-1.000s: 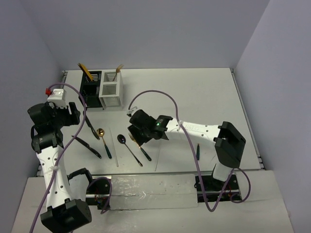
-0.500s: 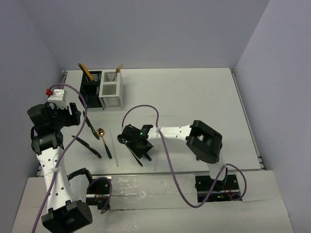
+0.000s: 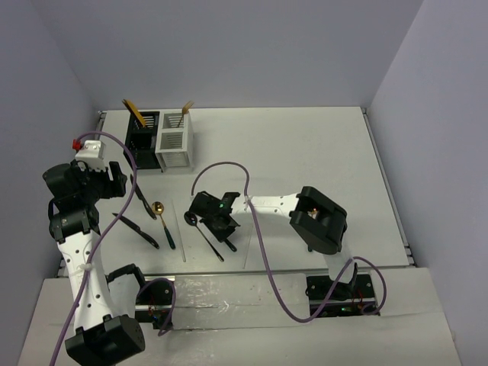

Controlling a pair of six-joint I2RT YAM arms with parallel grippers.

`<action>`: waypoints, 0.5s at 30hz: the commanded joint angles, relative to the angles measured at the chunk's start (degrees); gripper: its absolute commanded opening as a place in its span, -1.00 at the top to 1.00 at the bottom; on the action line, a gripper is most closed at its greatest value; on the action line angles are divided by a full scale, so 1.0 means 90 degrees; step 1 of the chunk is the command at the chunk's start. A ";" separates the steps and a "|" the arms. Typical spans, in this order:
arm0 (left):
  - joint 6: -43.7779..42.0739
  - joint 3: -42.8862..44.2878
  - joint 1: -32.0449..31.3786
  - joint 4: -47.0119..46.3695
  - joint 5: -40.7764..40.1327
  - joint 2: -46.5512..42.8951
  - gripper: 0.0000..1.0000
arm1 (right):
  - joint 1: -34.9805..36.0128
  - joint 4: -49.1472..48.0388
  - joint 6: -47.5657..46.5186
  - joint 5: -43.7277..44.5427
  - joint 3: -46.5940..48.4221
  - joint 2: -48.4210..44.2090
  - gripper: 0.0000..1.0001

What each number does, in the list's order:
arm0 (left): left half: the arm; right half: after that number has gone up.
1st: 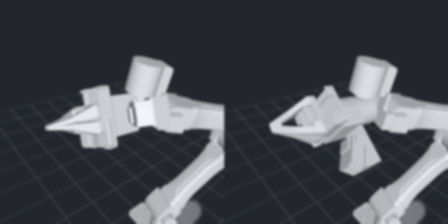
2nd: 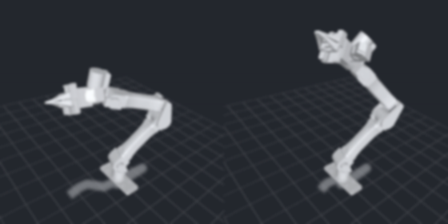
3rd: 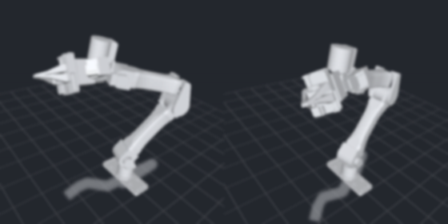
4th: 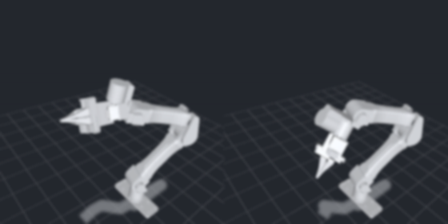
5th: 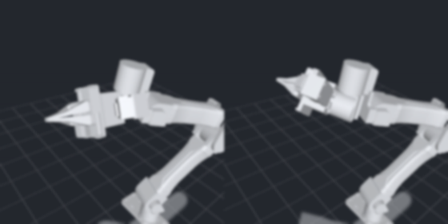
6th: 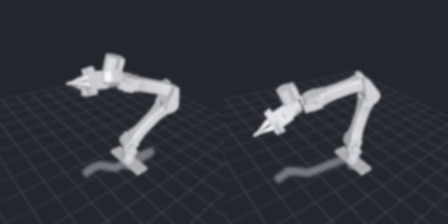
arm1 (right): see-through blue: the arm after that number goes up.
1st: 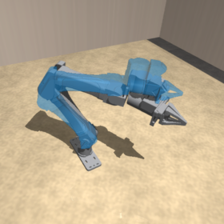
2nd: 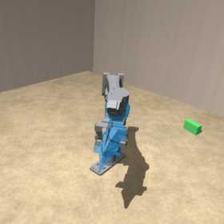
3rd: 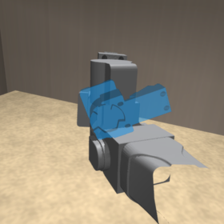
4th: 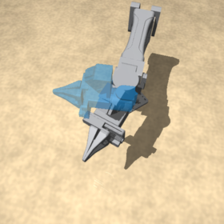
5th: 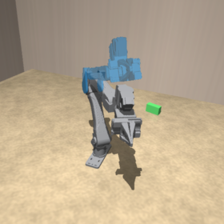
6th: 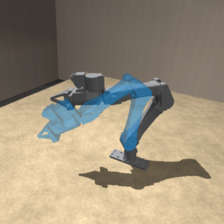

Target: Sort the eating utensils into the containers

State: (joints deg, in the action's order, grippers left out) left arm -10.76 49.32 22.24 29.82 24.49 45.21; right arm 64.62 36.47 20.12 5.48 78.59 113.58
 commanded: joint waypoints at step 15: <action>0.0073 0.0018 0.0058 -0.0208 -0.0104 -0.0072 -0.47 | -0.1173 -0.5266 -0.0878 0.1101 0.0566 -0.1819 1.00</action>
State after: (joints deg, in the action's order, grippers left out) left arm -10.72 49.32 22.24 29.78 24.36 45.21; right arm 58.19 15.77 14.28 14.41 81.89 102.74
